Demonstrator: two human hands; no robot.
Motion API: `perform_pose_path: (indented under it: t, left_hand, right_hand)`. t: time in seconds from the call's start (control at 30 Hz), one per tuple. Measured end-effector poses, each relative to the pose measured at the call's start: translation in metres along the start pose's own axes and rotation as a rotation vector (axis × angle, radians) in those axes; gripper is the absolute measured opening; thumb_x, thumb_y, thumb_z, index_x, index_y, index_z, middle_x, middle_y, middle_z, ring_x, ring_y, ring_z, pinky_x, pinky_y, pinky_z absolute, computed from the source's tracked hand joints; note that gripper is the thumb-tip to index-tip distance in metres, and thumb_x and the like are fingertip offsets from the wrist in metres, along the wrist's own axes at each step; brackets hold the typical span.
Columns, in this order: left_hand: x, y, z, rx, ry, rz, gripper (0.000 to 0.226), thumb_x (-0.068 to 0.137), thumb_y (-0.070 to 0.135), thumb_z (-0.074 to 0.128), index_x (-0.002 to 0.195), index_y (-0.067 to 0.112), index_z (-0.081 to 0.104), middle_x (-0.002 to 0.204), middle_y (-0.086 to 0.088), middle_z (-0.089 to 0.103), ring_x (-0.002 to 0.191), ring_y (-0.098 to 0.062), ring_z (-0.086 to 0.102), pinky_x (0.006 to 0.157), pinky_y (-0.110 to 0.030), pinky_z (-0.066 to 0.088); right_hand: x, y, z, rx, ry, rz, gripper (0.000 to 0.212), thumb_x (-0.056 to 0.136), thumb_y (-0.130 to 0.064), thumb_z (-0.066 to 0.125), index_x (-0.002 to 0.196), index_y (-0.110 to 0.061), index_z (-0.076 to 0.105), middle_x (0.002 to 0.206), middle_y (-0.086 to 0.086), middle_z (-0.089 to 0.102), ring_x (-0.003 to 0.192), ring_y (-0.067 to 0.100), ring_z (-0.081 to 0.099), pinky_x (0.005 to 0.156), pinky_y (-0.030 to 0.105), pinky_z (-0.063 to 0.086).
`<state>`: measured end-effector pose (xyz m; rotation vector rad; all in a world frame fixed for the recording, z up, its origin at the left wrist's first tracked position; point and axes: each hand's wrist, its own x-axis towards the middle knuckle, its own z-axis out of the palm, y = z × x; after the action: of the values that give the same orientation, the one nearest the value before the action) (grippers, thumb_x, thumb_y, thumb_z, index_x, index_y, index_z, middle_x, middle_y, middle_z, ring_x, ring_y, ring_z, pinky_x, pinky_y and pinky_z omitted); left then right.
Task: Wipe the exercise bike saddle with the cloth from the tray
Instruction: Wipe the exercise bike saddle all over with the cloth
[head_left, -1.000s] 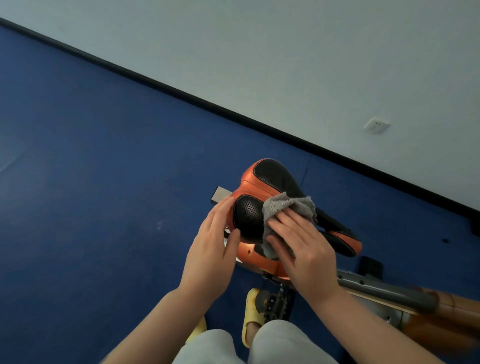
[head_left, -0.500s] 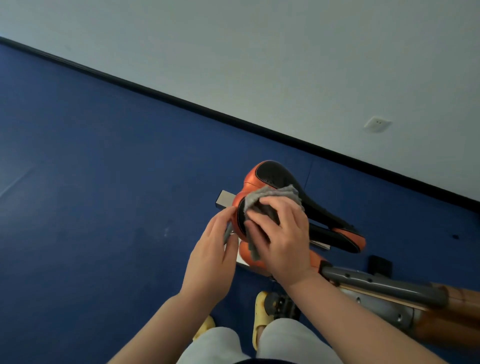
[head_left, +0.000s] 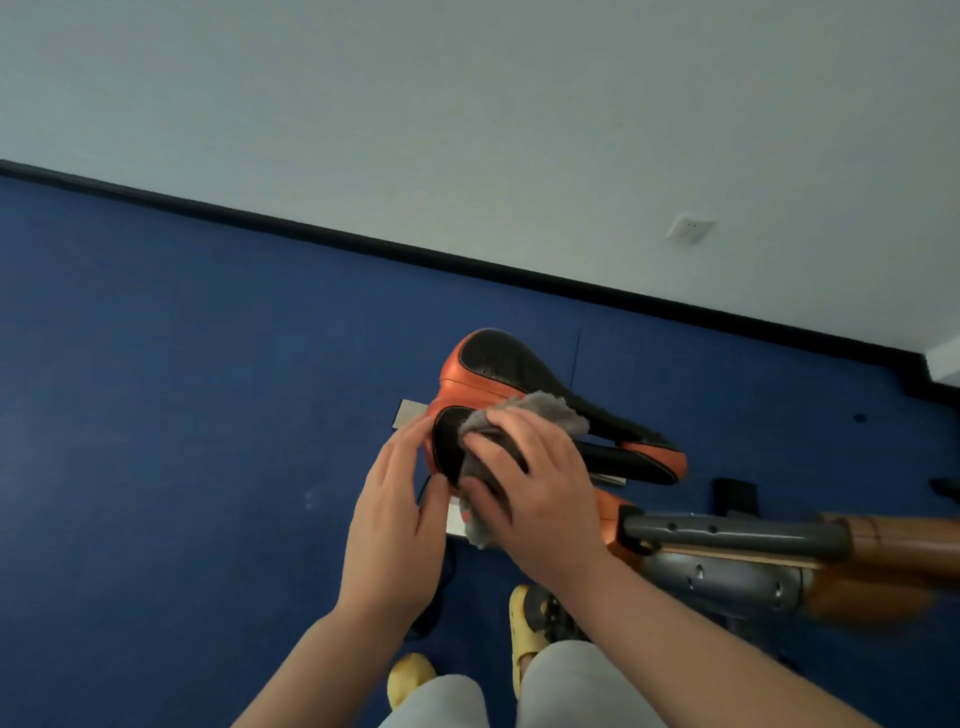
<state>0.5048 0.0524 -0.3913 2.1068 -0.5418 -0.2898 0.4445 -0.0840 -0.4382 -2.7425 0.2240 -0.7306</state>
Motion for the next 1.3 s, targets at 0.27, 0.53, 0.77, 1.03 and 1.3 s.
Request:
perform_pose_path:
  t: [0.27, 0.53, 0.77, 1.03, 1.3]
  left_hand:
    - [0.004, 0.005, 0.028, 0.134, 0.033, 0.102, 0.041, 0.094, 0.019, 0.046, 0.134, 0.023, 0.040, 0.146, 0.017, 0.030, 0.136, 0.003, 0.014, 0.112, -0.027, 0.019]
    - [0.006, 0.015, 0.058, 0.297, -0.029, 0.238, 0.039, 0.092, 0.030, 0.037, 0.130, 0.025, 0.043, 0.146, 0.007, 0.037, 0.139, -0.006, 0.017, 0.117, -0.034, -0.001]
    - [0.008, 0.013, 0.067, 0.346, -0.007, 0.220, 0.040, 0.091, 0.031, 0.037, 0.130, 0.025, 0.043, 0.150, 0.005, 0.031, 0.142, -0.009, 0.014, 0.116, -0.035, -0.008]
    - [0.008, 0.018, 0.077, 0.340, 0.050, 0.177, 0.043, 0.088, 0.027, 0.045, 0.131, 0.022, 0.042, 0.150, 0.005, 0.031, 0.142, -0.006, 0.008, 0.117, -0.041, -0.006]
    - [0.011, 0.022, 0.083, 0.338, 0.089, 0.124, 0.046, 0.087, 0.031, 0.042, 0.133, 0.024, 0.041, 0.150, 0.007, 0.029, 0.142, -0.005, 0.007, 0.116, -0.044, -0.005]
  right_hand:
    - [-0.007, -0.003, 0.000, 0.021, 0.080, 0.156, 0.021, 0.094, -0.026, 0.057, 0.110, -0.015, 0.065, 0.123, 0.007, 0.062, 0.121, 0.022, 0.050, 0.107, 0.039, 0.039]
    - [-0.036, 0.036, -0.018, -0.049, 0.167, 0.257, 0.017, 0.094, -0.023, 0.058, 0.098, -0.011, 0.069, 0.116, 0.007, 0.066, 0.117, 0.022, 0.055, 0.105, 0.034, 0.042]
    - [-0.043, 0.072, -0.029, -0.029, 0.208, 0.101, 0.015, 0.092, -0.017, 0.065, 0.100, -0.007, 0.072, 0.118, 0.009, 0.068, 0.112, 0.022, 0.061, 0.098, 0.036, 0.049]
    - [-0.049, 0.080, -0.023, 0.029, 0.130, 0.091, 0.034, 0.098, -0.019, 0.054, 0.130, -0.008, 0.056, 0.141, 0.009, 0.050, 0.136, 0.021, 0.042, 0.114, 0.040, 0.034]
    - [-0.044, 0.085, -0.032, 0.020, -0.022, 0.297, 0.042, 0.101, -0.030, 0.039, 0.142, -0.020, 0.042, 0.153, 0.005, 0.034, 0.144, 0.020, 0.027, 0.119, 0.040, 0.020]
